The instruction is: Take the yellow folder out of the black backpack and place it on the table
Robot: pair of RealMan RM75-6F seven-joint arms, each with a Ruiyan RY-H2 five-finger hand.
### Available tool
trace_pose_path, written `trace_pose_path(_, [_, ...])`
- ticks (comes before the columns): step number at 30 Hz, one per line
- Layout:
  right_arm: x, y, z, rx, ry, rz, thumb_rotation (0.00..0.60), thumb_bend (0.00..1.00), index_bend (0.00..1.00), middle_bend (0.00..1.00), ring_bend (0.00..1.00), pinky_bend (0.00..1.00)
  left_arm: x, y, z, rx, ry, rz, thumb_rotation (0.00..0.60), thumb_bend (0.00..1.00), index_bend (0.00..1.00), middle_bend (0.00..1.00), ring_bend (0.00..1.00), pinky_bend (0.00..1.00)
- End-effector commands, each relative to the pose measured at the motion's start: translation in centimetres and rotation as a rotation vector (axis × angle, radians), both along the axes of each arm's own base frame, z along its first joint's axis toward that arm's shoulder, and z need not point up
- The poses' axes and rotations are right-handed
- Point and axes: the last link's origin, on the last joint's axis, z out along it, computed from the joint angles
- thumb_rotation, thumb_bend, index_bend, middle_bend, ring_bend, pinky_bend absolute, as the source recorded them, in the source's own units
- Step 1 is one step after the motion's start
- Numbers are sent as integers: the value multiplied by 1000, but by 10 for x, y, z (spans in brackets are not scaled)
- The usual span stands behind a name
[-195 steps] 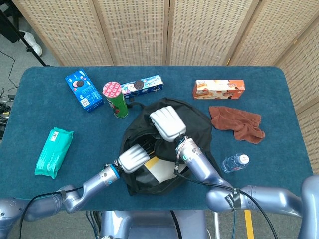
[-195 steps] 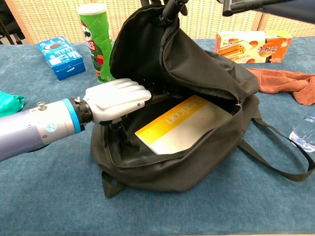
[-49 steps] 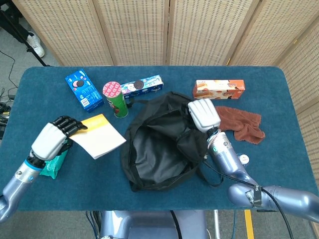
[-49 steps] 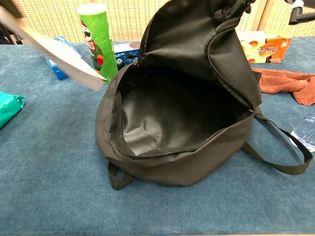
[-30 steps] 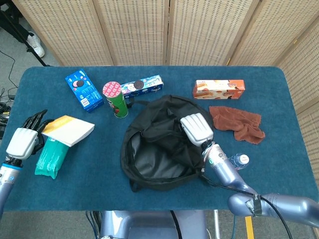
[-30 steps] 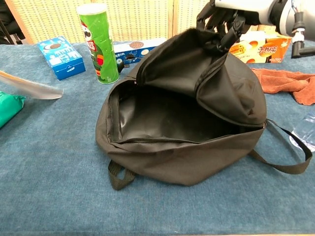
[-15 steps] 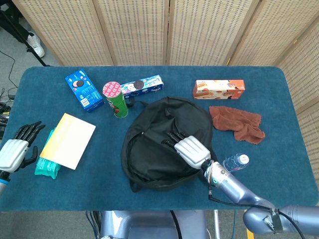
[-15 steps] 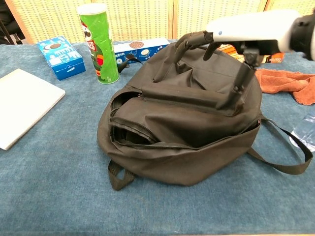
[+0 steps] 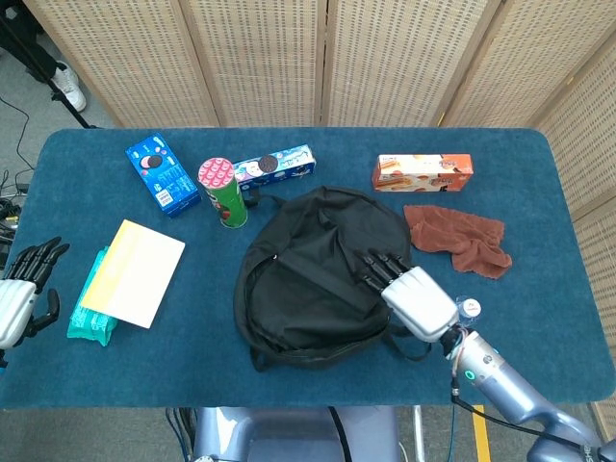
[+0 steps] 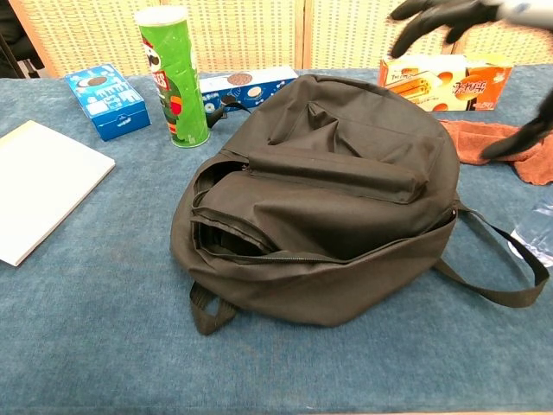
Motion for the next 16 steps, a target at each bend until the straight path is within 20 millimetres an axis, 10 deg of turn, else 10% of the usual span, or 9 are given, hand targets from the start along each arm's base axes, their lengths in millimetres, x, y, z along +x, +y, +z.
trace_pose_path(1, [-40,7,32,-151,-25,-41,600,0,155,0,0,153,5,-8,-1,27,-6,21,600,780,0,0,0,0])
trace_pose_path(16, [-142,55,68,-427,-134,-244,600,0,100,0,0,3,16,-31,-20,62,26,60,600,754,0,0,0,0])
